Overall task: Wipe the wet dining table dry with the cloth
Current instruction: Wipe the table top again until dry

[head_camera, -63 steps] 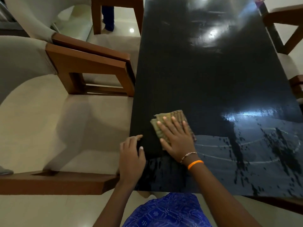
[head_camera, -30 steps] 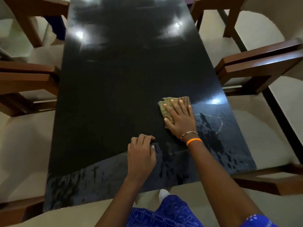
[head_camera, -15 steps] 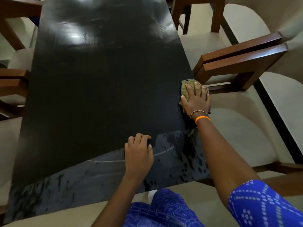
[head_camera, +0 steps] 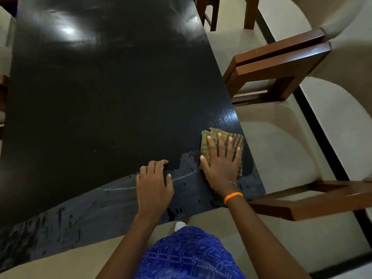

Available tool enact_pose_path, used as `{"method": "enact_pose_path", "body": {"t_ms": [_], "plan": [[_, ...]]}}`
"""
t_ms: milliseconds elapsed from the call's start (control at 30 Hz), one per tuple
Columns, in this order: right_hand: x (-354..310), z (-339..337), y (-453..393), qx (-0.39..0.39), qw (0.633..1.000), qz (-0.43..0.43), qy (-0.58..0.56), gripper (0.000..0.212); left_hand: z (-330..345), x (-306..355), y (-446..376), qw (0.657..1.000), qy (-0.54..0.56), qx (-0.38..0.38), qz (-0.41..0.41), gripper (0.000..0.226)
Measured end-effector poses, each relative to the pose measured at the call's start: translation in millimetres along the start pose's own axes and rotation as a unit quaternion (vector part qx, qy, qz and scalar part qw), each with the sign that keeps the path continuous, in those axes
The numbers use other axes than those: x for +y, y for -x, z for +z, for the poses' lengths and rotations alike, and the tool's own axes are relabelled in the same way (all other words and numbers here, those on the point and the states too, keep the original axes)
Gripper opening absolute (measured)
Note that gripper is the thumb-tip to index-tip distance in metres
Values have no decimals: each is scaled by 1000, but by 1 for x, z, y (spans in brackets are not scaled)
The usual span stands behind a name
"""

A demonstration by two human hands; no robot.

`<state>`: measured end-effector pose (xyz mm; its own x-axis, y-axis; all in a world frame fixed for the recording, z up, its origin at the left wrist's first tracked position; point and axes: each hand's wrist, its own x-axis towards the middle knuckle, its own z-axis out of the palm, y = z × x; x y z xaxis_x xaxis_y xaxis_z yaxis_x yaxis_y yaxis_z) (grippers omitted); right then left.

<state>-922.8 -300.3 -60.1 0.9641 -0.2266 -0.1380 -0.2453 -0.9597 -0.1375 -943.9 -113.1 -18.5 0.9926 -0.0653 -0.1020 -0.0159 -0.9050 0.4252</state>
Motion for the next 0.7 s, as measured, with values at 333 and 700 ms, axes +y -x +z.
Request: {"method": "enact_pose_path", "body": {"t_ms": [333,700], "plan": [[-164,28,39,-48,975,-216,-25,67,-43,-106,39,993,7,77,-92,36],[-384,73,128,-89,919,-383,-14,65,-118,-285,121,958,8,147,-244,30]]}}
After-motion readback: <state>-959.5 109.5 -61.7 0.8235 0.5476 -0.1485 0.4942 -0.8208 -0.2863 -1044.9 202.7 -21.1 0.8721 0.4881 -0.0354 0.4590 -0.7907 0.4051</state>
